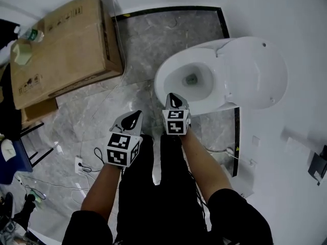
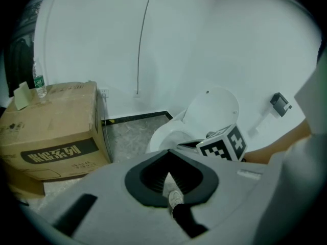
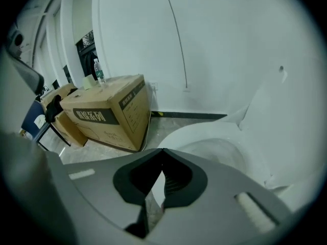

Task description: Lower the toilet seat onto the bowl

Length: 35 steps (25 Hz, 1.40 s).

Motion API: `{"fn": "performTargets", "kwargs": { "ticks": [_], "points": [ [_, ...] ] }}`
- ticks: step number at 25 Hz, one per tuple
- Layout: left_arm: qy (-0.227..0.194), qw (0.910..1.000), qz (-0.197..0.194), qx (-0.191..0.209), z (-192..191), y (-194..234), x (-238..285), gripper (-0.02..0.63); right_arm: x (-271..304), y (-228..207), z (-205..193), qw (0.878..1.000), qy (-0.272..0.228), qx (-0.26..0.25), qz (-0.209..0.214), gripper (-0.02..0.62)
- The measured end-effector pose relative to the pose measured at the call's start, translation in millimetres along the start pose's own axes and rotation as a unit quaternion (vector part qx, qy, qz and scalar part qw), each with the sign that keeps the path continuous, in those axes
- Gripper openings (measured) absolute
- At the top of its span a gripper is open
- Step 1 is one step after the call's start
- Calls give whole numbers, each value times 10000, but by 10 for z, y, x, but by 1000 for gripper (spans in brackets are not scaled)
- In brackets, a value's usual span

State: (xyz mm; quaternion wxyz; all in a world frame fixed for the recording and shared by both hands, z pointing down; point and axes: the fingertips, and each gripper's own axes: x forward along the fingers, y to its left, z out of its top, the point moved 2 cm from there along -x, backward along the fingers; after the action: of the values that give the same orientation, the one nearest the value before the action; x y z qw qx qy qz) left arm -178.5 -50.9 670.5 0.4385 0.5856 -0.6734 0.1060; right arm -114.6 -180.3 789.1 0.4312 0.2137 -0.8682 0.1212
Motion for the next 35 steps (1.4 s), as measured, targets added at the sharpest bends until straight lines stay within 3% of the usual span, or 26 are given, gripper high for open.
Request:
{"fn": "performTargets", "kwargs": {
  "ticks": [9, 16, 26, 35],
  "points": [
    [-505, 9985, 144, 129, 702, -496, -379, 8, -1112, -76, 735, 9982, -590, -45, -93, 8],
    [-1036, 9929, 565, 172, 1366, -855, -752, 8, -2036, -150, 1553, 9847, -1709, 328, 108, 6],
    [-2025, 9743, 810, 554, 2267, -1292, -1492, 8, -3205, -295, 2716, 9505, -3086, 314, 191, 6],
    [-2771, 9512, 982, 943, 2829, -1567, -1935, 8, -3831, -253, 3284, 9263, -3742, 78, 437, 6]
  ]
}}
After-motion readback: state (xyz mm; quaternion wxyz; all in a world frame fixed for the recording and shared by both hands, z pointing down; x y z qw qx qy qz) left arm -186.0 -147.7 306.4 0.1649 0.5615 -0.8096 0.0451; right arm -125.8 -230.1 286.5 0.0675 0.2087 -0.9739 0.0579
